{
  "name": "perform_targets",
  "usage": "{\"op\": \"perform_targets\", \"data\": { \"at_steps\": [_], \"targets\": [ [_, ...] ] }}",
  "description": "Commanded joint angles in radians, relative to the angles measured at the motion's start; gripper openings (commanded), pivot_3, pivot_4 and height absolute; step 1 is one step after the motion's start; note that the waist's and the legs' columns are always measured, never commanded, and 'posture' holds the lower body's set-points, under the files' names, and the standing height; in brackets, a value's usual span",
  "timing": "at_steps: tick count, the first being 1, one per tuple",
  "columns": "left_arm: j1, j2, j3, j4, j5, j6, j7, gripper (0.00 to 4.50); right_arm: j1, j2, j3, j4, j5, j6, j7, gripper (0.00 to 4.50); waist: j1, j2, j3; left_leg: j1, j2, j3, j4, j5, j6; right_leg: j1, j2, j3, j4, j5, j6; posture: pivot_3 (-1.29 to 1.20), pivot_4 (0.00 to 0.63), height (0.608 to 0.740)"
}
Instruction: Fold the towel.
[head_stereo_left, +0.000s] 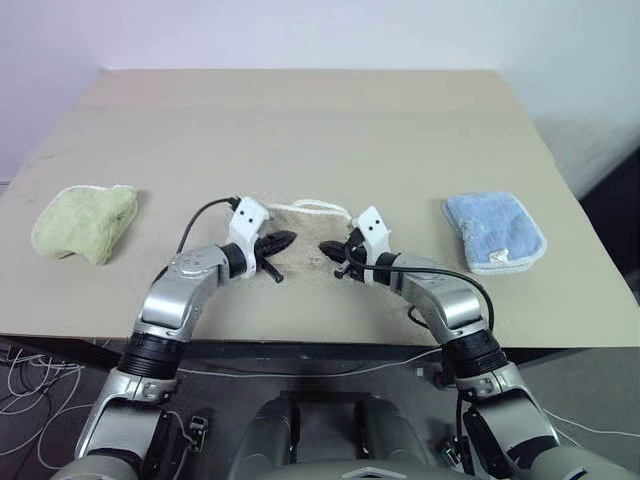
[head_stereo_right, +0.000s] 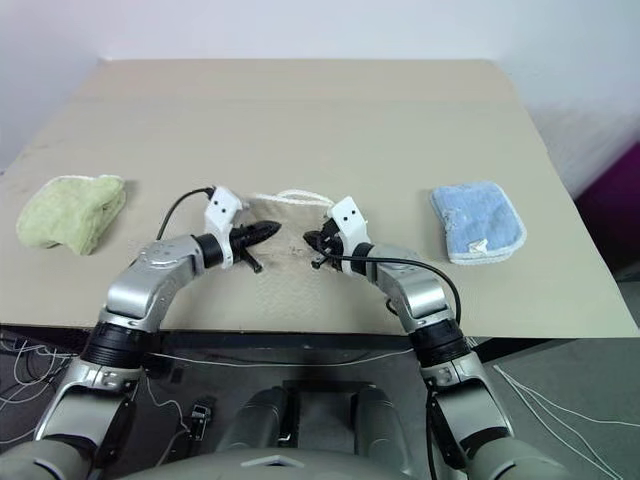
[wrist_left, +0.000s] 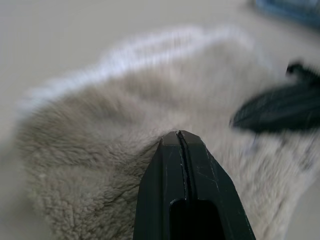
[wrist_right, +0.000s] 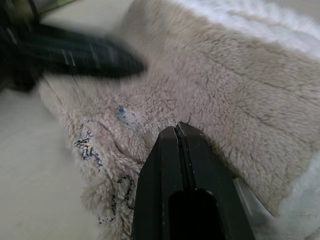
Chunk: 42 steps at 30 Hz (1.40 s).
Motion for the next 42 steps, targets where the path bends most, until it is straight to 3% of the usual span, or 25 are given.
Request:
{"op": "perform_targets", "data": {
  "at_steps": [1,9,11,18,24,42],
  "targets": [
    [0.010,0.010,-0.008,0.021,0.051,-0.046,-0.001,0.03,0.012,-0.001,0.006,0.017,-0.031,-0.028,-0.002,0.00,0.001,0.000,0.000,0.001,0.000,0.000,0.000,0.000,0.000,0.001,0.000,0.000,0.000,0.000,0.000,0.00,0.150,0.740],
    [0.037,-0.002,0.219,-0.087,-0.105,-0.038,0.018,0.03,0.053,-0.081,-0.144,-0.270,0.115,0.075,0.035,0.00,0.003,0.000,0.000,-0.001,0.000,0.000,0.001,0.000,0.000,-0.001,-0.001,0.000,0.000,0.000,0.000,0.00,0.150,0.740],
    [0.054,0.028,0.270,-0.110,-0.127,-0.041,0.006,0.00,0.052,-0.102,-0.214,-0.322,0.196,0.166,0.030,0.36,0.002,0.000,0.000,-0.001,0.000,0.000,0.001,0.000,0.000,-0.001,-0.002,0.000,0.000,0.000,0.000,0.00,0.150,0.740],
    [0.085,0.103,0.331,-0.111,-0.130,-0.066,-0.023,0.00,-0.012,-0.083,-0.437,-0.228,0.464,0.538,-0.057,2.54,0.004,0.000,0.000,-0.001,0.000,0.000,0.000,0.000,0.000,0.000,-0.002,0.000,0.000,0.000,0.000,0.00,0.150,0.740],
    [0.116,0.118,0.341,-0.155,-0.152,-0.068,-0.053,0.00,-0.076,-0.029,-0.509,-0.062,0.550,0.667,-0.106,4.47,0.002,0.000,0.000,-0.001,0.000,0.000,0.000,0.000,0.000,-0.001,-0.002,0.000,0.000,0.000,0.000,0.00,0.150,0.740],
    [0.219,0.145,0.322,-0.255,-0.188,-0.045,-0.116,0.00,-0.157,0.075,-0.351,0.082,0.521,0.686,-0.078,4.47,-0.004,0.001,0.000,-0.001,0.001,0.000,-0.001,0.000,0.000,-0.002,-0.002,0.001,0.000,0.000,0.000,0.00,0.150,0.740]
  ]
}}
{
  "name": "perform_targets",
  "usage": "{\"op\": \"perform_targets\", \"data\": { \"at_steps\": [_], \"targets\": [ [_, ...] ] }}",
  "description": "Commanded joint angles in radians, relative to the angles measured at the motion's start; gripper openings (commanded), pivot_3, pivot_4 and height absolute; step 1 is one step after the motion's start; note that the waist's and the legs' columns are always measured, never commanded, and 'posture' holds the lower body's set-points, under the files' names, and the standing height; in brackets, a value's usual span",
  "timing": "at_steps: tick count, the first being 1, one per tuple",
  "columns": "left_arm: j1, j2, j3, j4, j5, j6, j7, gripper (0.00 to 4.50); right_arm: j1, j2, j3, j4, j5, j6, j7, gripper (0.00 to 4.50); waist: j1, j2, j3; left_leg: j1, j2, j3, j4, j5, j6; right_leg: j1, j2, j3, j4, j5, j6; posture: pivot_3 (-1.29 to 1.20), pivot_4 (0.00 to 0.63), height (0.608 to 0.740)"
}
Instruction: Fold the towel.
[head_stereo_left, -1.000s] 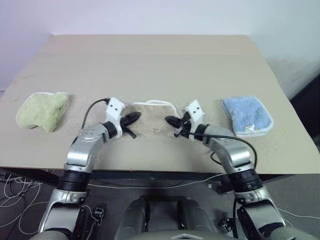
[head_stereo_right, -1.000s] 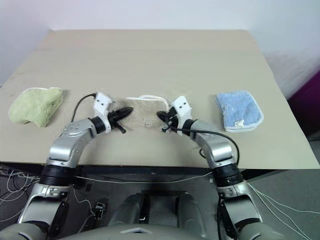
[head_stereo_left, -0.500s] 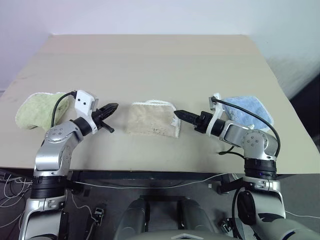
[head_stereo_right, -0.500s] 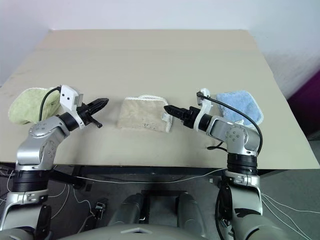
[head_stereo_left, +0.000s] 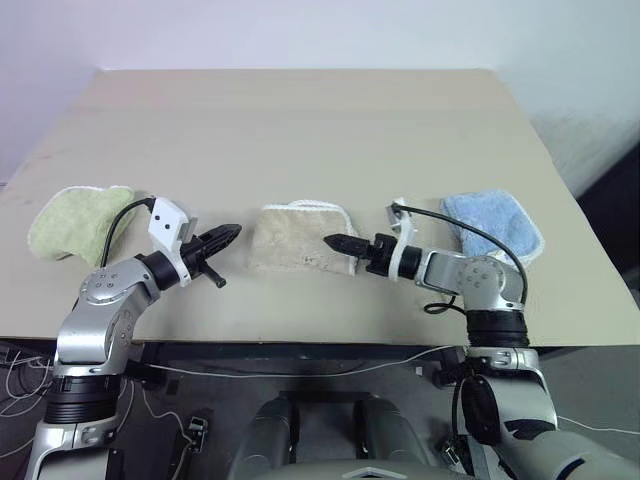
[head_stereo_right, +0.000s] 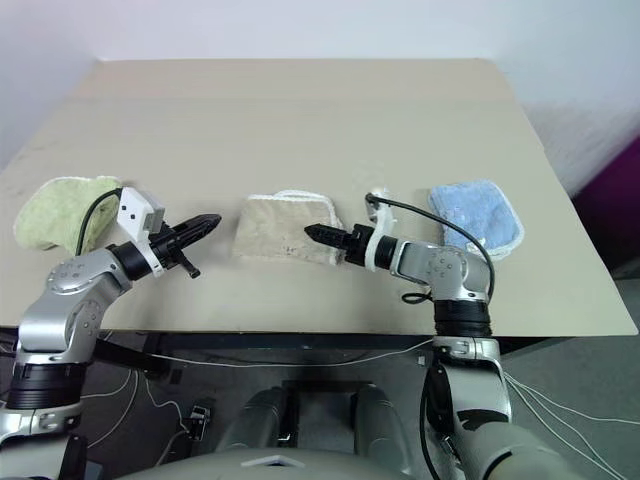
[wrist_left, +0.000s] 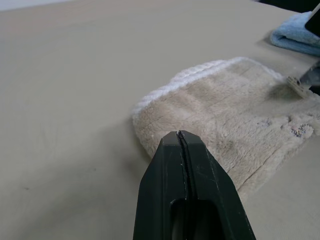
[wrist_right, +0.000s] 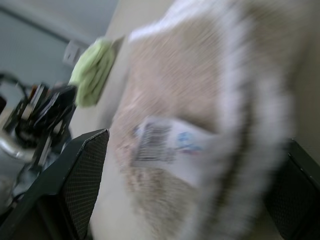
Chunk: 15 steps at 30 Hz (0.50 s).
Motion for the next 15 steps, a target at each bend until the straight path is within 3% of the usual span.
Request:
{"op": "perform_targets", "data": {
  "at_steps": [1,8,12,15],
  "targets": [
    [-0.001,0.001,-0.001,-0.040,-0.010,-0.006,-0.002,0.00,-0.046,0.031,0.016,0.026,0.000,0.004,0.005,4.47,0.001,0.000,0.000,0.000,0.000,0.000,0.000,0.000,0.000,0.000,0.000,0.000,0.000,0.000,0.000,0.00,0.150,0.740],
    [0.010,-0.010,-0.010,-0.058,-0.010,-0.003,0.009,0.00,-0.126,0.097,-0.063,0.187,-0.011,-0.023,-0.070,4.47,-0.002,0.000,0.000,0.000,0.000,0.000,0.000,0.000,0.000,0.000,0.000,0.000,0.000,0.000,0.000,0.00,0.150,0.740],
    [0.024,-0.014,-0.010,-0.072,-0.011,-0.002,0.016,0.00,-0.123,0.100,-0.099,0.175,0.006,-0.002,-0.084,3.59,-0.002,0.000,0.000,0.000,0.000,0.000,0.000,0.000,0.000,0.000,0.000,0.000,0.000,0.000,0.000,0.00,0.150,0.740],
    [0.030,-0.014,-0.012,-0.078,-0.012,0.000,0.019,0.00,-0.112,0.101,-0.116,0.150,0.017,0.014,-0.095,2.50,0.000,0.000,0.000,0.000,0.000,0.000,0.000,0.000,0.000,0.000,0.000,0.000,0.000,0.000,0.000,0.00,0.150,0.740]
  ]
}}
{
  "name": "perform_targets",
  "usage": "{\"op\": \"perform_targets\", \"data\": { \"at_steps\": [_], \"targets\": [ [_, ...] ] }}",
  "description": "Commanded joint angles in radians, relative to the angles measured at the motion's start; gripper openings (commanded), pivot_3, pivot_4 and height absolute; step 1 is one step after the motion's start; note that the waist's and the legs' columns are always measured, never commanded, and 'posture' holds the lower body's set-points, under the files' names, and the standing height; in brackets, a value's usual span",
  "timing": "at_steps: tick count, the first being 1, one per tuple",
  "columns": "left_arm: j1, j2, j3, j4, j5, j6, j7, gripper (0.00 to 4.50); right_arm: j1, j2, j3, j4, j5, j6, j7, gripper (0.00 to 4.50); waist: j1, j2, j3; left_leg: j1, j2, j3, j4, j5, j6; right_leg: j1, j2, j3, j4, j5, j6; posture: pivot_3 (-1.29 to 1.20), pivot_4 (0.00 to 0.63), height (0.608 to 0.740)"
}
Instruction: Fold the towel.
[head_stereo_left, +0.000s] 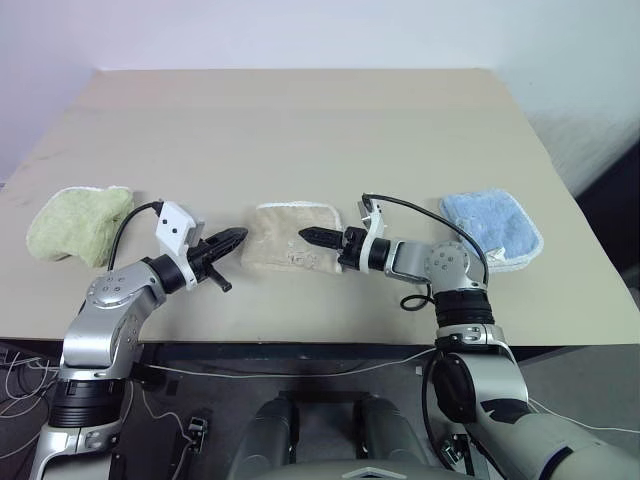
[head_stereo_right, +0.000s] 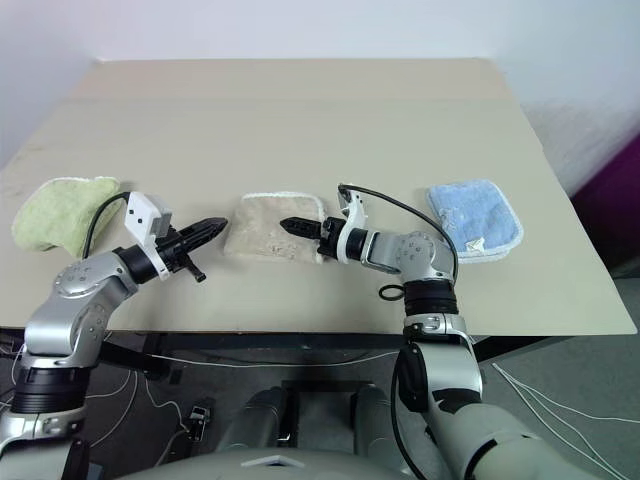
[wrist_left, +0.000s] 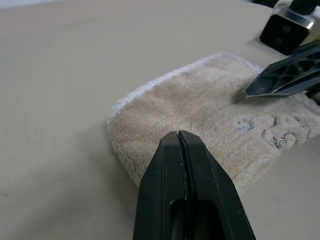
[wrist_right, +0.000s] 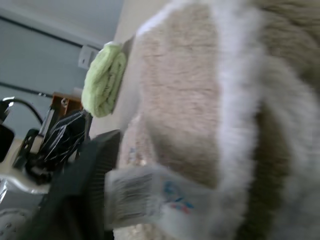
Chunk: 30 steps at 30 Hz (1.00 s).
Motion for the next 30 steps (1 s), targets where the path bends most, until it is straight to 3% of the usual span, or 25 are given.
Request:
{"op": "perform_targets", "data": {
  "at_steps": [1,7,8,16,22,26,30],
  "targets": [
    [0.001,0.001,0.007,-0.042,-0.013,-0.001,0.004,0.00,0.009,0.008,-0.030,-0.051,0.034,0.022,-0.013,2.20,0.002,0.000,0.000,0.000,0.000,0.000,0.000,0.000,0.000,0.000,0.000,0.000,0.000,0.000,0.000,0.00,0.150,0.740],
    [-0.018,-0.002,-0.007,-0.024,-0.009,-0.003,-0.001,0.00,0.033,0.027,-0.094,-0.123,0.084,0.051,-0.061,0.10,0.003,0.000,0.000,0.000,0.000,0.000,0.000,0.000,0.000,0.000,0.000,0.000,0.000,0.000,0.000,0.00,0.150,0.740],
    [-0.022,-0.003,-0.010,-0.021,-0.008,-0.004,-0.003,0.00,0.036,0.032,-0.107,-0.137,0.095,0.055,-0.072,0.02,0.004,0.000,0.000,0.000,0.000,0.000,0.000,0.000,0.000,0.000,0.000,0.000,0.000,0.000,0.000,0.00,0.150,0.740],
    [-0.042,-0.013,-0.028,-0.007,-0.006,-0.004,-0.009,0.00,0.035,0.049,-0.292,-0.307,0.240,0.048,-0.250,0.02,0.006,0.001,0.001,0.000,0.000,0.000,0.000,0.000,0.000,0.000,0.000,0.000,0.000,0.000,0.000,0.00,0.150,0.740],
    [-0.066,-0.034,-0.053,0.015,-0.004,-0.007,-0.021,0.00,-0.022,-0.066,-0.518,-0.437,0.410,-0.054,-0.510,0.02,0.010,0.002,0.001,-0.001,-0.001,0.000,0.000,0.000,0.000,0.000,-0.001,0.000,0.000,0.000,0.000,0.00,0.150,0.740],
    [-0.095,-0.052,-0.085,0.047,0.003,-0.017,-0.037,0.00,0.003,-0.144,-0.588,-0.486,0.449,-0.128,-0.667,0.02,0.006,0.002,0.001,-0.001,0.000,0.000,0.000,0.000,0.000,0.000,0.000,0.000,-0.001,0.000,0.000,0.00,0.150,0.740],
    [-0.138,-0.072,-0.116,0.086,0.012,-0.030,-0.056,0.00,0.085,-0.144,-0.635,-0.530,0.504,-0.158,-0.903,0.02,0.003,0.002,0.001,-0.001,0.000,0.001,0.000,0.000,0.000,0.000,0.000,0.000,0.000,0.000,0.000,0.00,0.150,0.740]
  ]
}}
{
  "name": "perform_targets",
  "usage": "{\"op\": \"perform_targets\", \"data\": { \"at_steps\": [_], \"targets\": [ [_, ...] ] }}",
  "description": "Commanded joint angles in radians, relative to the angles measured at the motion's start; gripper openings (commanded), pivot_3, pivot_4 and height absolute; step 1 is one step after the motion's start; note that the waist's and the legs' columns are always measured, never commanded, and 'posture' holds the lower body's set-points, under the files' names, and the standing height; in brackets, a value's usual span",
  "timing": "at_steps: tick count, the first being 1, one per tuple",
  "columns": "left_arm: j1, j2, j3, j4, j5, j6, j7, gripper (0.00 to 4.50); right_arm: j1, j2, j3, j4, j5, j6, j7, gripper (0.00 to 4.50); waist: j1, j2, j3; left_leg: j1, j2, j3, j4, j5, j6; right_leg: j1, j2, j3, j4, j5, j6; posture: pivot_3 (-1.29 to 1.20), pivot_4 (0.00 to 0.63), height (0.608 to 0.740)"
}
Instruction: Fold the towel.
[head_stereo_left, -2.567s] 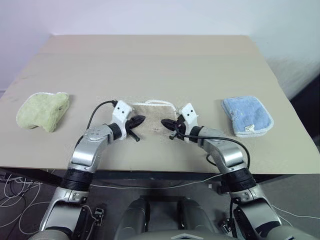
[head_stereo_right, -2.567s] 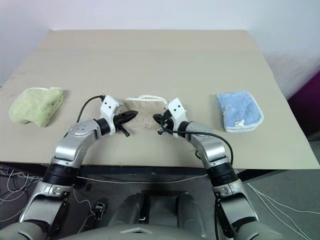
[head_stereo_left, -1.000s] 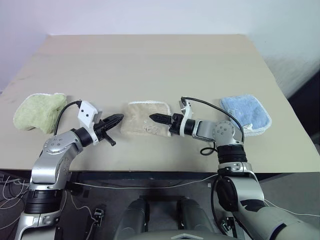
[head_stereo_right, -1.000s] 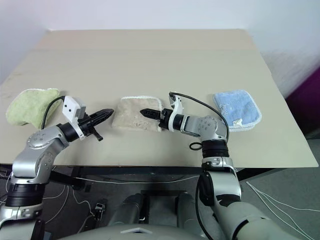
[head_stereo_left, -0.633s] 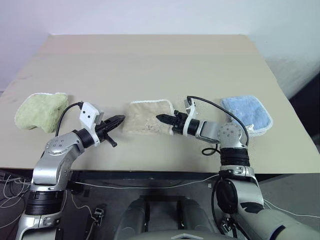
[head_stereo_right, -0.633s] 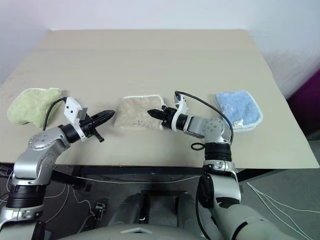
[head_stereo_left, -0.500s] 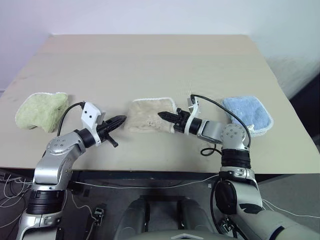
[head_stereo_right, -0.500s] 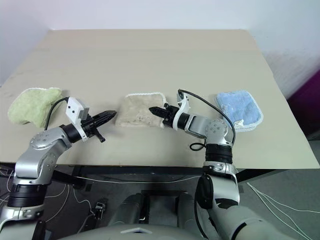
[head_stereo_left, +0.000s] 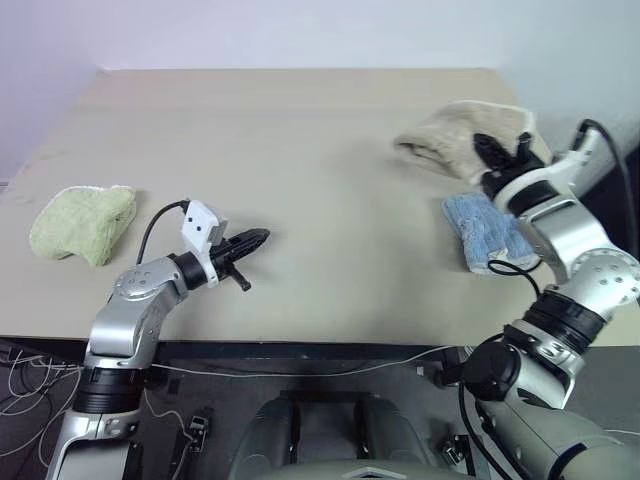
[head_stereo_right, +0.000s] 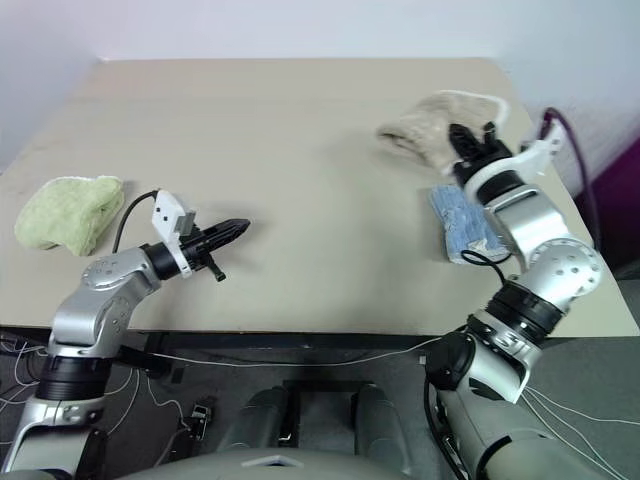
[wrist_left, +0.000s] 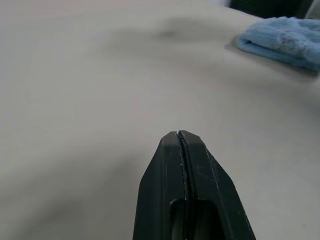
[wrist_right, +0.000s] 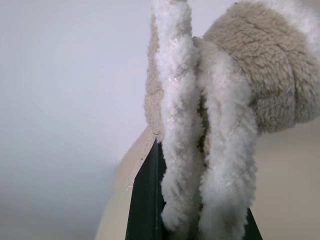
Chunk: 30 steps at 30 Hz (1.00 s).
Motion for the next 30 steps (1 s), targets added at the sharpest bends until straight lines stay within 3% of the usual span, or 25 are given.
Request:
{"op": "perform_targets", "data": {
  "at_steps": [1,7,16,23,30],
  "targets": [
    [-0.032,-0.006,-0.015,0.013,0.011,-0.030,-0.017,0.00,0.064,0.015,-0.022,-0.061,0.069,-0.024,-0.185,0.02,-0.002,0.000,0.000,0.000,0.000,0.000,0.000,0.000,0.000,0.000,0.000,0.000,0.000,0.000,0.000,0.00,0.150,0.740],
    [-0.053,-0.025,-0.031,0.038,0.021,-0.042,-0.025,0.00,0.188,0.050,0.018,-0.127,0.110,-0.083,-0.349,0.02,0.000,0.001,0.001,0.000,0.000,0.001,0.000,0.000,0.000,0.000,0.001,0.001,0.001,0.000,0.000,0.00,0.150,0.740],
    [-0.048,-0.042,-0.041,0.042,0.026,-0.048,-0.025,0.00,0.231,-0.004,0.066,-0.118,0.133,-0.188,-0.358,0.02,0.003,0.001,0.001,0.000,0.000,0.001,0.001,0.000,0.000,0.001,0.002,0.001,0.000,0.000,0.000,0.00,0.150,0.740],
    [-0.045,-0.051,-0.047,0.044,0.025,-0.049,-0.027,0.00,0.248,-0.030,0.086,-0.149,0.212,-0.246,-0.370,2.10,0.002,0.001,0.001,0.000,0.000,0.001,0.001,0.000,0.001,0.001,0.002,0.001,0.000,0.000,0.000,0.00,0.150,0.740],
    [-0.057,-0.057,-0.058,0.064,0.025,-0.052,-0.048,0.00,0.293,-0.061,0.110,-0.237,0.266,-0.306,-0.402,4.47,0.002,0.001,0.001,0.000,0.000,0.001,0.001,0.000,0.001,0.001,0.002,0.001,0.000,0.000,0.000,0.00,0.150,0.740]
  ]
}}
